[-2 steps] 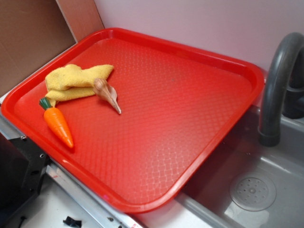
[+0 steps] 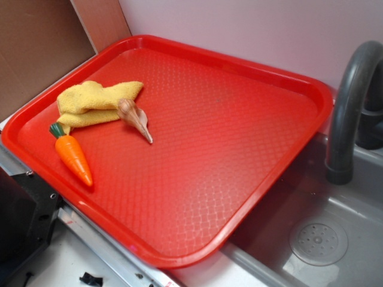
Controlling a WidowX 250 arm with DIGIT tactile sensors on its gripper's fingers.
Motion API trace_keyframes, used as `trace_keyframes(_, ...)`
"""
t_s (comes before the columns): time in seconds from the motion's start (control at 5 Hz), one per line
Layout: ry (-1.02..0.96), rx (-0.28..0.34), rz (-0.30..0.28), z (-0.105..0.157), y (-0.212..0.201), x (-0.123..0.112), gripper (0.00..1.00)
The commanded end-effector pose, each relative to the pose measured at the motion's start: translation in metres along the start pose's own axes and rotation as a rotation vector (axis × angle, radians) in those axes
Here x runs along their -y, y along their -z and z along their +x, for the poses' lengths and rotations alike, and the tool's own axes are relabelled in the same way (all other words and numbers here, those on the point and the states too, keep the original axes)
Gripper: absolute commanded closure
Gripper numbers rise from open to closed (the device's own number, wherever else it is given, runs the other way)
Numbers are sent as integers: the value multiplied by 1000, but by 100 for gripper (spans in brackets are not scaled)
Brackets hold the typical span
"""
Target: Grab the shell.
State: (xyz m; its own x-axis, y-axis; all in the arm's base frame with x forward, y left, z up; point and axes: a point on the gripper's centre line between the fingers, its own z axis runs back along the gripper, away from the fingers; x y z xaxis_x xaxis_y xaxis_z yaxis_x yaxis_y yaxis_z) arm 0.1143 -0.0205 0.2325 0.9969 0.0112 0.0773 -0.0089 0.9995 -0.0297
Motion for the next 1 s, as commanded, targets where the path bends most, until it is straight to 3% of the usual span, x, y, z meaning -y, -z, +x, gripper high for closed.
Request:
trace_keyframes(0.0, -487, 81, 23, 28, 14, -2, 0)
trace_keyframes(0.4, -983, 201, 53, 59, 59, -17, 0)
trace_keyframes(0.6, -1202, 253, 105, 73, 83, -25, 0)
trace_keyframes(0.8, -1204, 260, 144, 82, 112, -29, 0)
